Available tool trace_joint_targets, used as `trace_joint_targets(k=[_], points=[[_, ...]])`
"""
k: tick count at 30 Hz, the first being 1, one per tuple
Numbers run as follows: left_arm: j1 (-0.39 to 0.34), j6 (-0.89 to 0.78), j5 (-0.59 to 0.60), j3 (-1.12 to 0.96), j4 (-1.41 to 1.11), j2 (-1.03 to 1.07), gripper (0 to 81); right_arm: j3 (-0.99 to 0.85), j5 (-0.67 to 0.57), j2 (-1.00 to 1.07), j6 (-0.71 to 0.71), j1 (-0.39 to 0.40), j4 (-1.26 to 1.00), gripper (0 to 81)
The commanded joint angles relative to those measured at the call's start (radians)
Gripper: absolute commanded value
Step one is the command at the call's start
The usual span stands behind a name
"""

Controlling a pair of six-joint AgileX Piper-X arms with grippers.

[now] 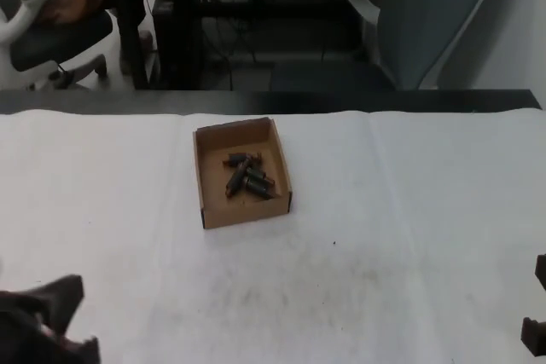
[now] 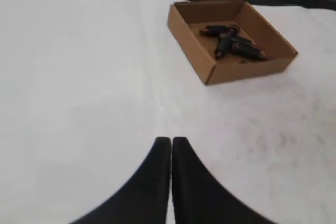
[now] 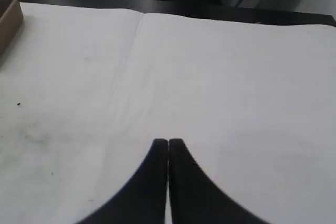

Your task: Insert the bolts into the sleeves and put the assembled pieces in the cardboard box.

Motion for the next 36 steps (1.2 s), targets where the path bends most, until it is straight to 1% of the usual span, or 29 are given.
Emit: trace_joint_targets(k=[1,3,6,9,36], points=[[-0.127,0.02,-0.126,0.0,0.006,0.006,1.8,-0.001,0.01,0.003,-0.005,-0.005,-0.027,0.4],[-0.178,0.034,-0.151,0.0,-0.002,0.006,1.8,-0.001,0.016,0.003,-0.005,-0.005,-0.041,0.4],[-0.21,0.041,-0.174,0.0,-0.016,0.006,1.8,-0.001,0.035,0.003,-0.005,-0.005,-0.064,0.4],[-0.208,0.041,-0.197,0.0,-0.022,0.006,1.8,-0.001,0.032,0.003,-0.002,-0.005,-0.064,0.4],[-0.208,0.041,-0.195,0.0,-0.022,0.006,1.8,-0.001,0.032,0.003,-0.002,-0.005,-0.064,0.4]])
